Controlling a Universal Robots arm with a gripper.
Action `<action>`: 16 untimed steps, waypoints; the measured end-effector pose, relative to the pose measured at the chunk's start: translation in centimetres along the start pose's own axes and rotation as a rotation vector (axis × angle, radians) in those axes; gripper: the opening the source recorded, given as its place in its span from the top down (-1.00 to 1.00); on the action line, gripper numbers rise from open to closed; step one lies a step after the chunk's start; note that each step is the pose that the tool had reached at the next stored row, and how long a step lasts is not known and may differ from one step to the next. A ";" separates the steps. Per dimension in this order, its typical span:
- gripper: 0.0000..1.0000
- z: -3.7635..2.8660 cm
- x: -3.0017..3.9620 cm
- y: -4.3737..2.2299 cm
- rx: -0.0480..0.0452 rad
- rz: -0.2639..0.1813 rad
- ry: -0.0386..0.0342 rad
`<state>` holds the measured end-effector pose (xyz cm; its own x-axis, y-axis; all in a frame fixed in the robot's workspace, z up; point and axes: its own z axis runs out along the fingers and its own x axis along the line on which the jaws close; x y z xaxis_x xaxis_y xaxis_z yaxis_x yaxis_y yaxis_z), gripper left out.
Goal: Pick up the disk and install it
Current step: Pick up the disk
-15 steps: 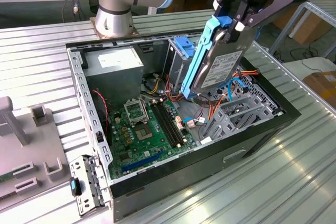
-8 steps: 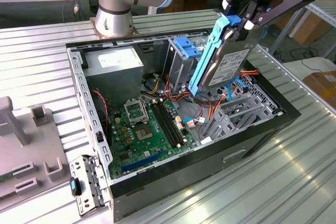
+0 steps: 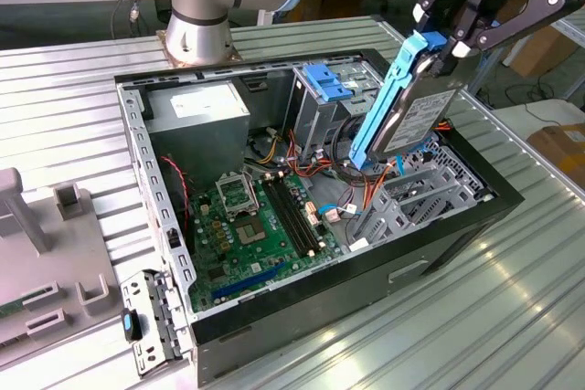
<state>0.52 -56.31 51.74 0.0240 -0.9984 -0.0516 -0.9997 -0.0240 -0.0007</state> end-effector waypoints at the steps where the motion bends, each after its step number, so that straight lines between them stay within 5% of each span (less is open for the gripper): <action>1: 0.27 0.00 0.08 -0.03 0.0001 0.002 0.0000; 10: 0.27 0.00 1.13 -1.02 0.0014 0.027 0.0001; 16: 0.27 0.04 1.27 -3.83 0.0012 0.029 0.0001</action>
<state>4.37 -57.48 51.64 -0.0050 -0.9987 -0.0516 -1.0000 0.0050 -0.0004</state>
